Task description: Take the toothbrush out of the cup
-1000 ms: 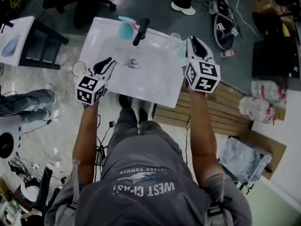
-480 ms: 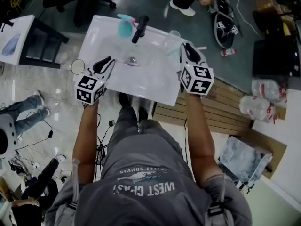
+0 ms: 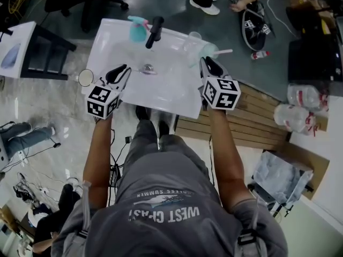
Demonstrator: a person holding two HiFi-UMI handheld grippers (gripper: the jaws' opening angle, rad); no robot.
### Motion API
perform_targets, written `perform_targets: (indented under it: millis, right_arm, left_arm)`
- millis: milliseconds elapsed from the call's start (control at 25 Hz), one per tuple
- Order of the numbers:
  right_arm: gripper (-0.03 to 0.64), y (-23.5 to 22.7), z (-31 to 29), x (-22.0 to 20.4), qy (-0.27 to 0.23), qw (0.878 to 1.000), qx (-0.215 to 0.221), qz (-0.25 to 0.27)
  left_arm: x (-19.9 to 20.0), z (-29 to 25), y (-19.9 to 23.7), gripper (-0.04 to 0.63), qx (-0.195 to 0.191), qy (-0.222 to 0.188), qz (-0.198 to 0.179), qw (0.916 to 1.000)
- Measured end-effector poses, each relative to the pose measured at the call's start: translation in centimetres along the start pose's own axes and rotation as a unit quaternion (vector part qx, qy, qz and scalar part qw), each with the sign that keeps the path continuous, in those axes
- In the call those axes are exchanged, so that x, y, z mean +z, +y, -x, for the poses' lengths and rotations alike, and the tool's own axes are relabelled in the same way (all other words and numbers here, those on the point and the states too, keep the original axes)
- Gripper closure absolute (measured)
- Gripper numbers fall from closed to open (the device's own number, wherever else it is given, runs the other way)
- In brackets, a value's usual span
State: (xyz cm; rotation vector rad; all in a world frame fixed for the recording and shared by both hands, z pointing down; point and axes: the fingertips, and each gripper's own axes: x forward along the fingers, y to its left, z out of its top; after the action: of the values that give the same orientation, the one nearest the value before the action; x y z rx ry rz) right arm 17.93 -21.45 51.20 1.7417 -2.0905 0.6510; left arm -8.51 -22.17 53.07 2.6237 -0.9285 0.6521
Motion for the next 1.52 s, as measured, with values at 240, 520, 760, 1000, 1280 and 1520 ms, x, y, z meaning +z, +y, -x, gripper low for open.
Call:
perform_targets:
  millis: [240, 520, 760, 1000, 1280, 1520]
  right_arm:
    - [0.538, -0.8, 0.4, -1.1, 0.008, 1.000, -0.001, -0.012]
    - [0.538, -3.2, 0.6, -0.6, -0.003, 0.999, -0.026, -0.021]
    - [0.538, -6.2, 1.0, -0.1, -0.012, 0.998, -0.056, -0.031]
    - [0.538, -9.8, 0.7, -0.2, -0.015, 0.995, -0.089, -0.041]
    - [0.532, -13.8, -0.3, 0.1, -0.020, 0.990, -0.124, -0.060]
    - [0.494, -15.7, -2.3, -0.5, -0.013, 0.988, -0.127, -0.086]
  left_arm:
    - [0.2, -0.6, -0.5, 0.535, -0.005, 0.005, -0.004, 1.0000]
    - [0.3, -1.4, -0.8, 0.535, -0.012, 0.010, -0.008, 0.9998]
    - [0.5, -2.0, -1.1, 0.535, -0.018, 0.014, -0.011, 0.9997]
    - [0.4, -2.8, -1.3, 0.535, -0.028, 0.023, -0.014, 0.9993]
    - [-0.1, -3.1, -1.1, 0.535, -0.034, 0.034, -0.020, 0.9986]
    - [-0.8, -3.3, -0.6, 0.535, -0.036, 0.043, -0.022, 0.9981]
